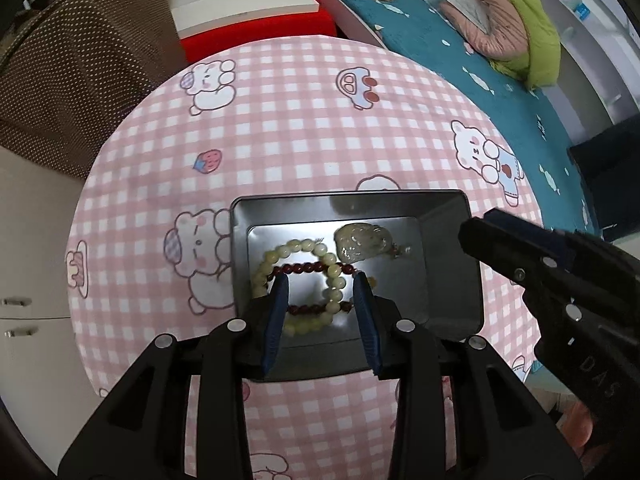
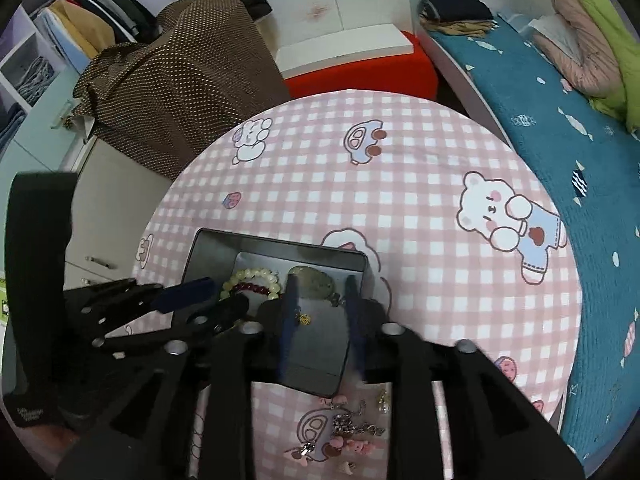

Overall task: Organize jewelry
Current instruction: 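Lower the jade pendant and pearl charm into the tin and open both tools, then withdraw both tools from the tin toward the remaining charms, then close the left tool on a pink charm beside the silver chain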

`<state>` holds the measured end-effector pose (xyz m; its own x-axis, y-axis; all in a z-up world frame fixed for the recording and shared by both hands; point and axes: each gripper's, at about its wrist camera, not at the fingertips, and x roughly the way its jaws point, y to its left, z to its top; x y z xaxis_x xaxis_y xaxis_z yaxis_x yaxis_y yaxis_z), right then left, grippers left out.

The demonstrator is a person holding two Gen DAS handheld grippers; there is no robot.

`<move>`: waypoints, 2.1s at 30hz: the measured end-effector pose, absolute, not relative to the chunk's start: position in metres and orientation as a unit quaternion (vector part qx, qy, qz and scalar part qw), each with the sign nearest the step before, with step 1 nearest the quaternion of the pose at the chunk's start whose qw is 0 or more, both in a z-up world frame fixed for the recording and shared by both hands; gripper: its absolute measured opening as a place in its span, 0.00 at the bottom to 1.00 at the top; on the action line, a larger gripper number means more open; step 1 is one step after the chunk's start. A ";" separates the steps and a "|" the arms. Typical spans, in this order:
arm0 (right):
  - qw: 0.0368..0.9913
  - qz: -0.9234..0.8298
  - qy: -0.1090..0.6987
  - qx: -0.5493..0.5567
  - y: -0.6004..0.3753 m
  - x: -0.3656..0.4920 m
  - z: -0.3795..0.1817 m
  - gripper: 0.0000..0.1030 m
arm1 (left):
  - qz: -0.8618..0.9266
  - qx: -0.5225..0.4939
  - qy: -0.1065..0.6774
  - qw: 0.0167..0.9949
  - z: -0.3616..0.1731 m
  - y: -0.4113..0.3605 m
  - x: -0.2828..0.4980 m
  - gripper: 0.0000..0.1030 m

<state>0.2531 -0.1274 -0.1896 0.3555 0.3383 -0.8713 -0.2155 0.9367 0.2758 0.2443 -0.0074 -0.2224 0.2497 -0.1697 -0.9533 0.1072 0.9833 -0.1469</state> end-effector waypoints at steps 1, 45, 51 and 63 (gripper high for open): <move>0.822 0.166 0.541 0.057 -0.128 0.253 -0.189 0.35 | -0.086 -0.026 0.605 0.791 -0.222 -0.006 0.243 0.38; 0.818 -0.009 0.564 0.108 -0.205 0.112 -0.202 0.91 | -0.163 0.036 0.630 0.758 -0.235 -0.056 0.133 0.73; 0.817 -0.008 0.570 0.088 -0.204 0.103 -0.209 0.91 | -0.169 0.057 0.648 0.741 -0.260 -0.072 0.128 0.73; 0.803 -0.011 0.589 0.091 -0.206 0.102 -0.227 0.91 | -0.166 0.074 0.651 0.737 -0.284 -0.088 0.131 0.37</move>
<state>0.1020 -0.2061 -0.2273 0.3057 0.0887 -0.9480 0.1246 0.9834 0.1322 0.1314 -0.0880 -0.2840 0.0972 -0.1471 -0.9843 0.3410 0.9341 -0.1059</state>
